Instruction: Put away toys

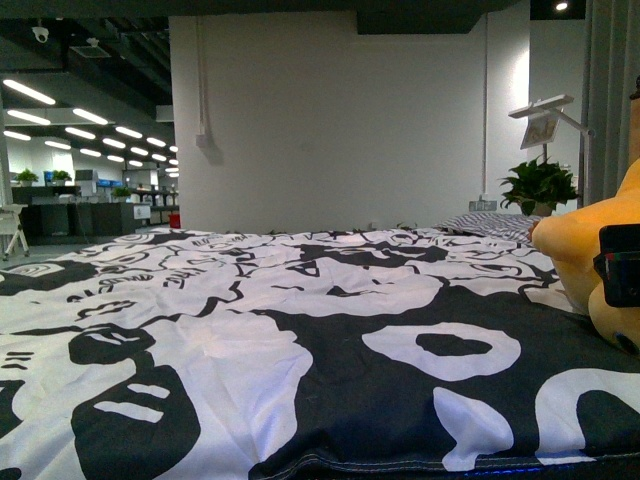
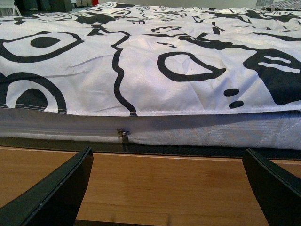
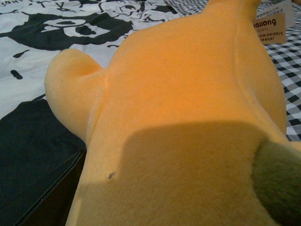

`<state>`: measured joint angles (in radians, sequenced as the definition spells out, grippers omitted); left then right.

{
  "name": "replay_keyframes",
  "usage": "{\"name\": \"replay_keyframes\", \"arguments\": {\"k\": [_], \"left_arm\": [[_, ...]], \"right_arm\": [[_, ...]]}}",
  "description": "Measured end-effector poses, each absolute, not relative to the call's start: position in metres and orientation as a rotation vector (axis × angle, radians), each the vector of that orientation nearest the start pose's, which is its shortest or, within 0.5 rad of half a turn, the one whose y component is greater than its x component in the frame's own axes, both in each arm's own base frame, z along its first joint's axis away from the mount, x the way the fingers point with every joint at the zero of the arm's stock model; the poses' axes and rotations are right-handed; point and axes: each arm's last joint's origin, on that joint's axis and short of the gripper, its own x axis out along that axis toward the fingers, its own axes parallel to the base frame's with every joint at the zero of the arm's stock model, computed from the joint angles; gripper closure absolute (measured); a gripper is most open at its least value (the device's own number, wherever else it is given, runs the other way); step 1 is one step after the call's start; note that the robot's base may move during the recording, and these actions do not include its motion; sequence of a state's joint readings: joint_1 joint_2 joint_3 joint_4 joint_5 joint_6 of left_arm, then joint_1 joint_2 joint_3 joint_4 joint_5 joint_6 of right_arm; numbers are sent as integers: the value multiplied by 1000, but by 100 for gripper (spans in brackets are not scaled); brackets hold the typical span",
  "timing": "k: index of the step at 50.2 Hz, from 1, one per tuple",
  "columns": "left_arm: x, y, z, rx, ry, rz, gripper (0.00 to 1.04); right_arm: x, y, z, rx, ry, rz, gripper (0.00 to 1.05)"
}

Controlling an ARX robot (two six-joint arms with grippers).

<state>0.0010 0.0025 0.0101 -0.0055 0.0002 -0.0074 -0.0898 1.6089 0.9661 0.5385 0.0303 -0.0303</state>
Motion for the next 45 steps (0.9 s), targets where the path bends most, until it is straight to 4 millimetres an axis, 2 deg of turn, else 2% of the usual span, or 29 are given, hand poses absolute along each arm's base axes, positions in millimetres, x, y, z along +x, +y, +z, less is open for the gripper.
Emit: {"name": "replay_keyframes", "arguments": {"k": [5, 18, 25, 31, 41, 45], "left_arm": [[97, 0, 166, -7, -2, 1, 6], [97, 0, 166, -7, -2, 1, 6], [97, 0, 166, -7, -2, 1, 6], [97, 0, 166, -7, -2, 1, 6], [97, 0, 166, -7, -2, 1, 6], [97, 0, 166, -7, -2, 1, 6]], "right_arm": [[354, -25, 258, -30, 105, -95, 1], [342, 12, 276, -77, 58, -20, 48], [335, 24, 286, -88, 31, 13, 66], [324, 35, 308, -85, -27, 54, 85], [303, 40, 351, -55, -143, 94, 85], [284, 38, 373, -23, -208, 117, 85]]}}
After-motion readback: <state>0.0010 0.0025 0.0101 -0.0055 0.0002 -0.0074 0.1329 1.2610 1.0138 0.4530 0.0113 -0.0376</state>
